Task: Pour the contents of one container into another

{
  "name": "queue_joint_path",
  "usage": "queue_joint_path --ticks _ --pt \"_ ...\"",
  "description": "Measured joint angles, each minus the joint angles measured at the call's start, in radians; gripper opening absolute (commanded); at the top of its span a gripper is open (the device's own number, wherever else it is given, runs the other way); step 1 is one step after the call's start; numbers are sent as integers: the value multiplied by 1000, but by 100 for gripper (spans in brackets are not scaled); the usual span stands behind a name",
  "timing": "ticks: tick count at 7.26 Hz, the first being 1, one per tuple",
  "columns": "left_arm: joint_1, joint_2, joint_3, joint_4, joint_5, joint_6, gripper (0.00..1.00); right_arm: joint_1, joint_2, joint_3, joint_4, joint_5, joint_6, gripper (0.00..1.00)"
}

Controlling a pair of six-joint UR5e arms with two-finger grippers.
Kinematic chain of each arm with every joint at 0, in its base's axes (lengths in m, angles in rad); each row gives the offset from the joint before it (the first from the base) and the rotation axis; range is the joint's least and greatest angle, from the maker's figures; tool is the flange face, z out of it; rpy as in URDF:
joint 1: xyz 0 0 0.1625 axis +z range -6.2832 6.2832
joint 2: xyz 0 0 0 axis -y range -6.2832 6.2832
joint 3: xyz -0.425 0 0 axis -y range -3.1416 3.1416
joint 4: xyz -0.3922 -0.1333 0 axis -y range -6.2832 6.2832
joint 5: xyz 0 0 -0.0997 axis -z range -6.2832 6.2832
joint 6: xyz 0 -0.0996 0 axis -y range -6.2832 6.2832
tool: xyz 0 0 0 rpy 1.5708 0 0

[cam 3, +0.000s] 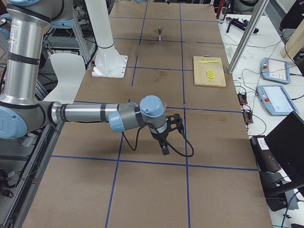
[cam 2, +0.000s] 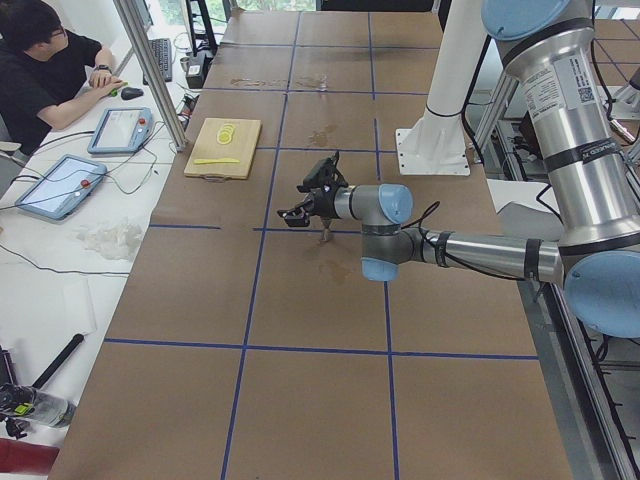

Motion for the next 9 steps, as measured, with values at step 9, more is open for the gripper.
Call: queue_joint_path --ticks 9 --pt "798 -106 175 -29 1082 -155 100 0 -2 -10 -2 1 0 100"
